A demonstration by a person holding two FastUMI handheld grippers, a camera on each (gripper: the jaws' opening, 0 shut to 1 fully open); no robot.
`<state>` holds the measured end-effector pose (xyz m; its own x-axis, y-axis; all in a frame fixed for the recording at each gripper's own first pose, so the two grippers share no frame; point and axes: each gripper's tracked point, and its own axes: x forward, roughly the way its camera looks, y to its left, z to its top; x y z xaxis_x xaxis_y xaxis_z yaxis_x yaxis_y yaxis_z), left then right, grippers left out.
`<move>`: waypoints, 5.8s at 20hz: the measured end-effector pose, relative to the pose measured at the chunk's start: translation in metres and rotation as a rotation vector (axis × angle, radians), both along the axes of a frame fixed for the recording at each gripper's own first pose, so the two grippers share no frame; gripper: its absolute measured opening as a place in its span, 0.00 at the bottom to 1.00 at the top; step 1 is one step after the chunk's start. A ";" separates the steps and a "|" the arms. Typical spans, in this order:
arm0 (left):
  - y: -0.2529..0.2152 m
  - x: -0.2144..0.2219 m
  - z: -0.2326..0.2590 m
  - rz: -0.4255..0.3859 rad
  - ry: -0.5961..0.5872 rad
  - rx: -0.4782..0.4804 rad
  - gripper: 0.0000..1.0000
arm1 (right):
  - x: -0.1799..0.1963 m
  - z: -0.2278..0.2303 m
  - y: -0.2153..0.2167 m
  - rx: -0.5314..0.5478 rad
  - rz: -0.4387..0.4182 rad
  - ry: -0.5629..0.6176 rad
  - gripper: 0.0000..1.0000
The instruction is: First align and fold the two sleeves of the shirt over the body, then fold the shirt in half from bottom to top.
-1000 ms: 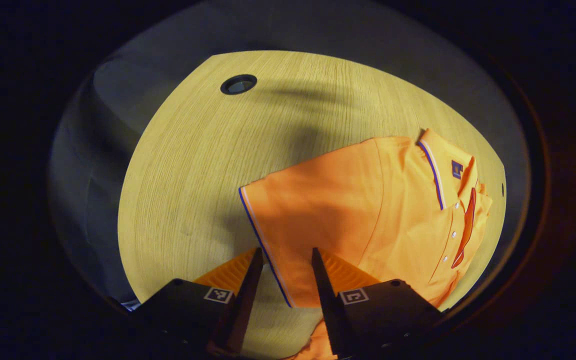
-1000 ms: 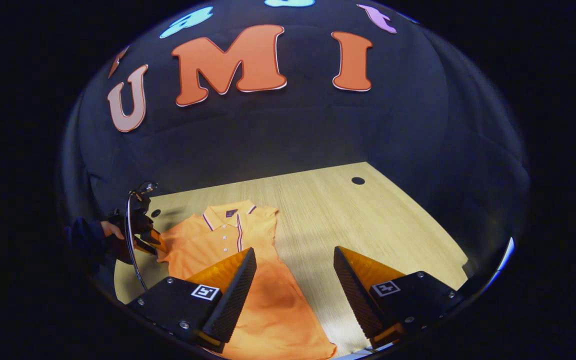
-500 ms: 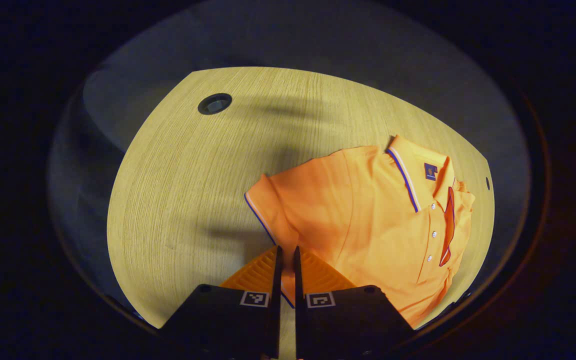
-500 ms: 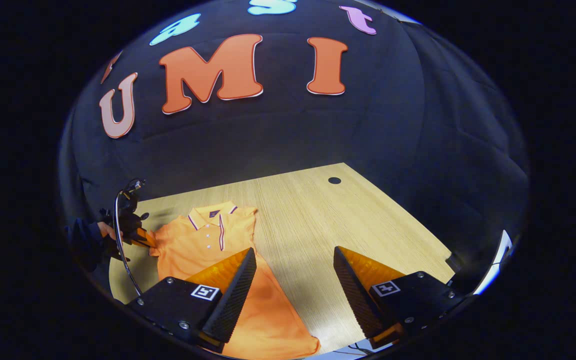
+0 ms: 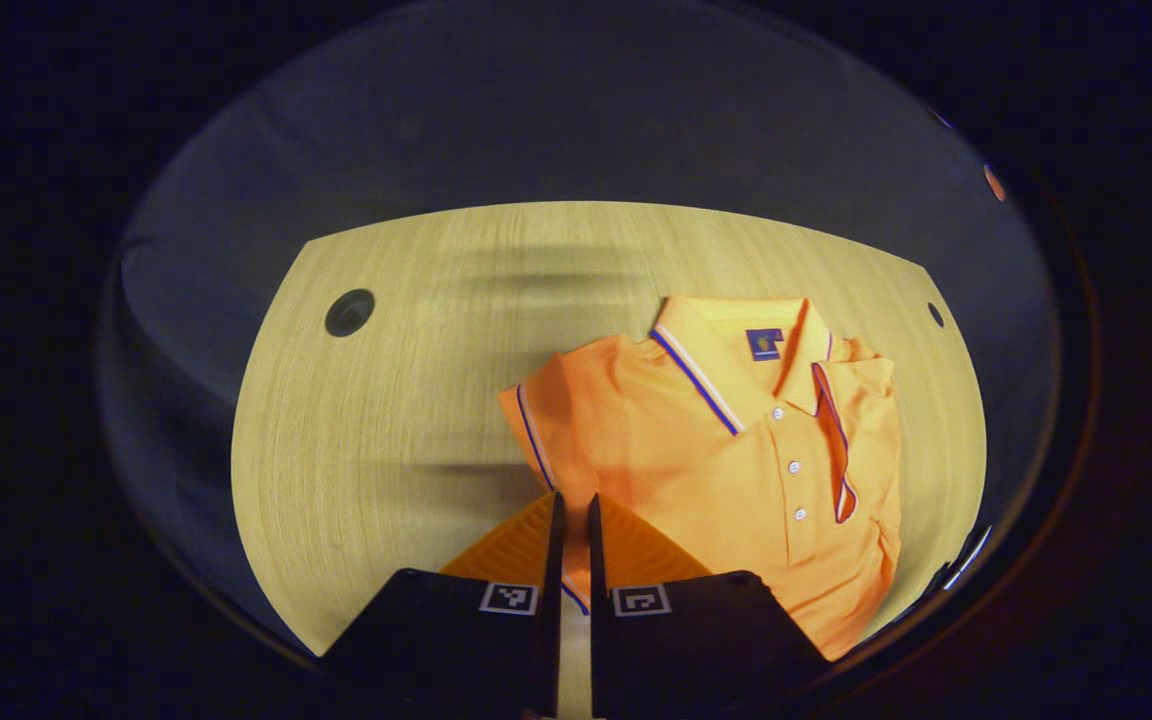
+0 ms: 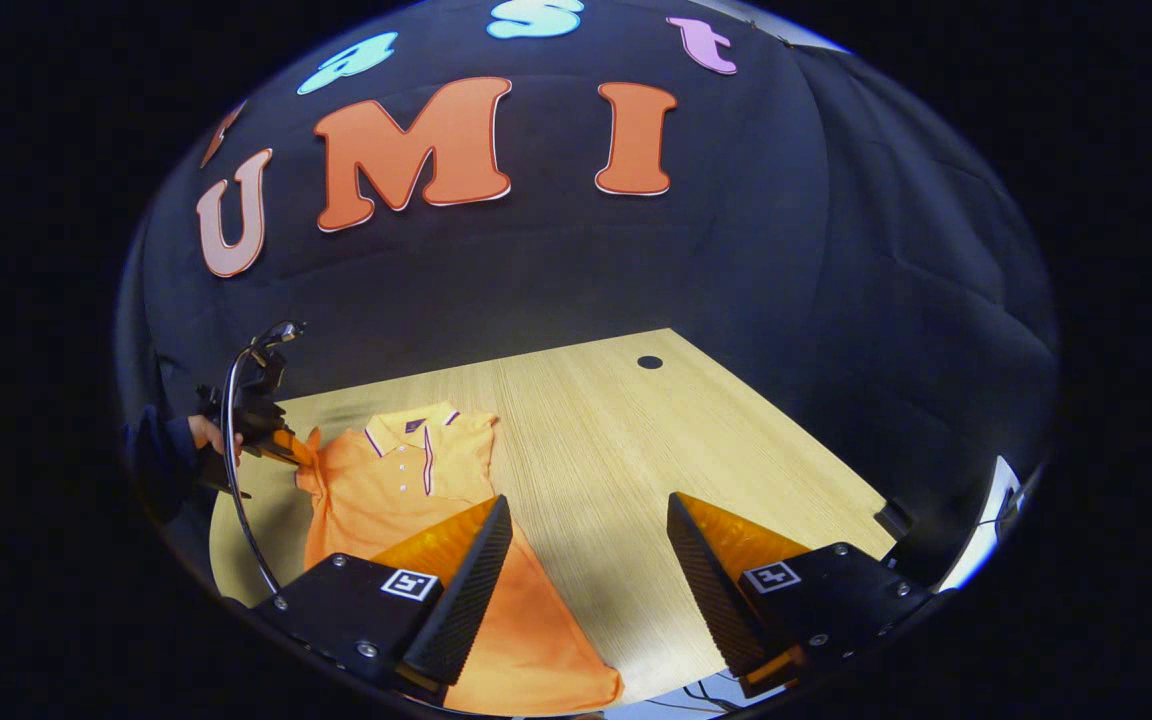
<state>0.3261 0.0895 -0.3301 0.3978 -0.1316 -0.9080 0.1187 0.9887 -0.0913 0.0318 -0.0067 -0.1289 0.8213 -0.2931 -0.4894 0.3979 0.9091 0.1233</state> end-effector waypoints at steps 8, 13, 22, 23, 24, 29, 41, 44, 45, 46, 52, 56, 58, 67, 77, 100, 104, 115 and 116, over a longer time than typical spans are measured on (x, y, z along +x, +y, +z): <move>-0.075 -0.007 -0.003 -0.172 0.009 -0.098 0.24 | -0.028 -0.021 0.004 0.012 -0.033 0.051 0.96; -0.085 -0.026 -0.003 -0.171 0.010 -0.113 0.68 | -0.039 -0.033 0.008 0.026 -0.014 0.079 0.96; -0.060 -0.098 0.037 -0.030 -0.014 -0.111 0.99 | -0.030 -0.054 0.019 0.029 0.201 0.112 0.96; -0.056 -0.109 0.040 -0.015 -0.018 -0.112 0.99 | -0.027 -0.056 0.020 0.031 0.226 0.115 0.96; -0.053 -0.119 0.043 -0.001 -0.015 -0.111 0.99 | -0.027 -0.060 0.022 0.035 0.252 0.118 0.96; -0.033 -0.169 0.058 0.073 -0.016 -0.120 0.99 | -0.025 -0.075 0.035 0.047 0.370 0.147 0.96; -0.012 -0.301 0.037 0.097 0.034 -0.072 0.99 | -0.062 -0.146 0.065 0.102 0.531 0.348 0.96; -0.017 -0.326 0.026 0.094 0.023 -0.066 0.99 | -0.073 -0.166 0.070 0.110 0.555 0.395 0.96; -0.019 -0.333 0.024 0.092 0.019 -0.063 0.99 | -0.076 -0.173 0.071 0.108 0.560 0.408 0.96; -0.020 -0.343 0.020 0.088 0.017 -0.059 0.99 | -0.083 -0.178 0.071 0.108 0.565 0.420 0.96; -0.026 -0.393 -0.007 0.106 0.066 -0.058 0.99 | -0.107 -0.206 0.075 0.111 0.598 0.493 0.96; -0.026 -0.418 -0.026 0.121 0.082 -0.048 0.99 | -0.115 -0.218 0.080 0.093 0.614 0.507 0.95; -0.026 -0.424 -0.035 0.108 0.069 -0.031 0.99 | -0.114 -0.218 0.082 0.063 0.623 0.495 0.90; -0.017 -0.415 -0.043 0.076 -0.171 0.029 0.98 | -0.107 -0.218 0.087 0.020 0.575 0.387 0.48; -0.053 -0.408 -0.028 0.030 -0.258 -0.020 0.08 | -0.103 -0.215 0.112 0.177 0.578 0.394 0.01; -0.044 -0.225 0.101 0.010 -0.456 -0.138 0.01 | 0.044 -0.078 0.119 0.329 0.595 0.123 0.00; -0.040 -0.183 0.103 -0.003 -0.460 -0.154 0.01 | 0.084 -0.065 0.117 0.307 0.577 0.116 0.00; -0.031 -0.037 0.095 -0.009 -0.458 -0.195 0.01 | 0.229 -0.059 0.110 0.276 0.512 0.125 0.00; -0.030 -0.023 0.092 -0.005 -0.455 -0.206 0.01 | 0.246 -0.061 0.110 0.275 0.510 0.129 0.00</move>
